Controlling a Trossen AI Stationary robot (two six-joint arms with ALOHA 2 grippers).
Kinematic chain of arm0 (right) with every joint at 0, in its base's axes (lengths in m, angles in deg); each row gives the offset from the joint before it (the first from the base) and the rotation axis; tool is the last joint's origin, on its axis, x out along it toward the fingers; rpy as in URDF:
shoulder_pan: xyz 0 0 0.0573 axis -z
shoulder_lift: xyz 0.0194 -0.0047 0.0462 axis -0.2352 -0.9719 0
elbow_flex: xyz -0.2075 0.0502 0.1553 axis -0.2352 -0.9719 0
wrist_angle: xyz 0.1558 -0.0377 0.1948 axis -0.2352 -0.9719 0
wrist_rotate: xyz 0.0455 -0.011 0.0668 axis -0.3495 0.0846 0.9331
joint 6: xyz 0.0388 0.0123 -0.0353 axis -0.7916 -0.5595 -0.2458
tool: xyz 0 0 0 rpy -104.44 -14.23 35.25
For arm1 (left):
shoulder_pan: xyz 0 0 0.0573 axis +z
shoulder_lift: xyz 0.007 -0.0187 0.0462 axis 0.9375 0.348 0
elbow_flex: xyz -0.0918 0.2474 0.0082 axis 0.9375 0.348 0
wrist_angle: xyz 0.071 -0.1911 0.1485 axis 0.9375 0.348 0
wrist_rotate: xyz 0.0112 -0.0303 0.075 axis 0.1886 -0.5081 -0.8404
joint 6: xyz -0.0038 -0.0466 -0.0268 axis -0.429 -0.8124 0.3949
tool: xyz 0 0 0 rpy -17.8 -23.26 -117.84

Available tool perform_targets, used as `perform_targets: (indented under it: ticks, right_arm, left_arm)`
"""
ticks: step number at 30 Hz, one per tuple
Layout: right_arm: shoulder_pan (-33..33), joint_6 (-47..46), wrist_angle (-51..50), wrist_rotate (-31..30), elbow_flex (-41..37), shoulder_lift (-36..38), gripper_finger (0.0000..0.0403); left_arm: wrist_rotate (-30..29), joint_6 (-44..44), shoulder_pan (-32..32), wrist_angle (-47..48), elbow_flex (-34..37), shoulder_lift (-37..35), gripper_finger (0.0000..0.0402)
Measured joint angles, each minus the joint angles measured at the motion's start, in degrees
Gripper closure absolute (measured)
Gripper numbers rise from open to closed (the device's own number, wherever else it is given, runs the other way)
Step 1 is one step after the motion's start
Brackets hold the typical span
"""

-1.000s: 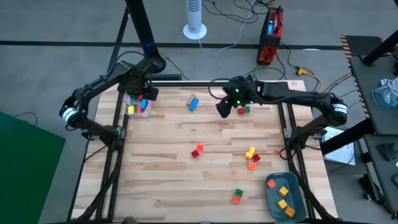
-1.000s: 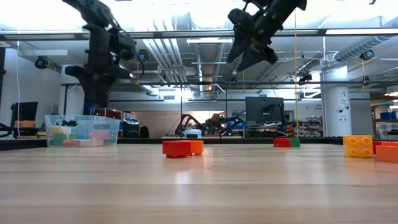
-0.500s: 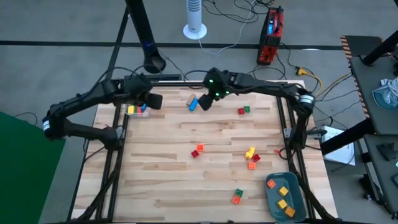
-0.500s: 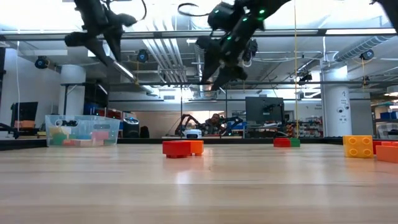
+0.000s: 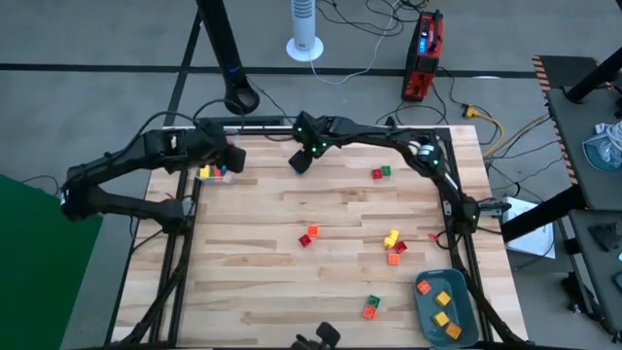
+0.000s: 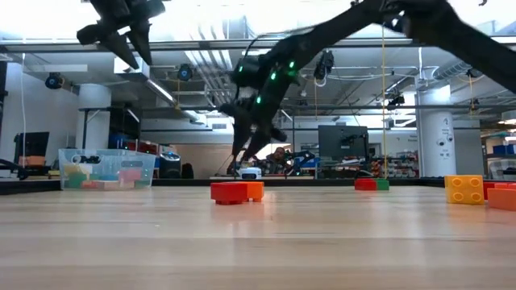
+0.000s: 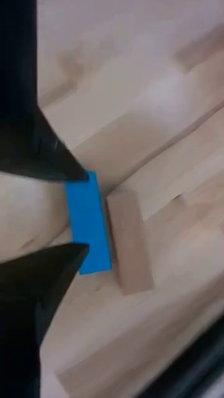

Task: Sort blocks by size
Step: Put the blue rectangular wooden block into the transparent bin

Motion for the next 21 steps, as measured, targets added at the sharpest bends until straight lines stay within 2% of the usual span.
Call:
perform_targets:
  ticks: [5,6,12,21]
  right_arm:
    - [-0.1,1.8,-0.6,0.5,0.1,-1.8,0.0365]
    - [-0.2,1.9,-0.6,0.5,0.0,-1.7,0.0378]
    - [-0.3,1.0,1.8,-0.1,-0.5,-2.4,0.0391]
    - [-0.5,0.3,0.9,-1.4,-0.5,-5.6,0.0394]
  left_arm:
    - [-1.3,2.1,0.0,-0.3,-0.5,-1.8,0.0241]
    - [-1.6,2.2,0.0,-0.3,-0.7,-2.1,0.0241]
    - [-5.0,5.9,0.2,-2.8,-1.0,-3.1,0.0241]
    - [-5.2,14.0,0.6,-9.7,-1.6,-2.5,0.0241]
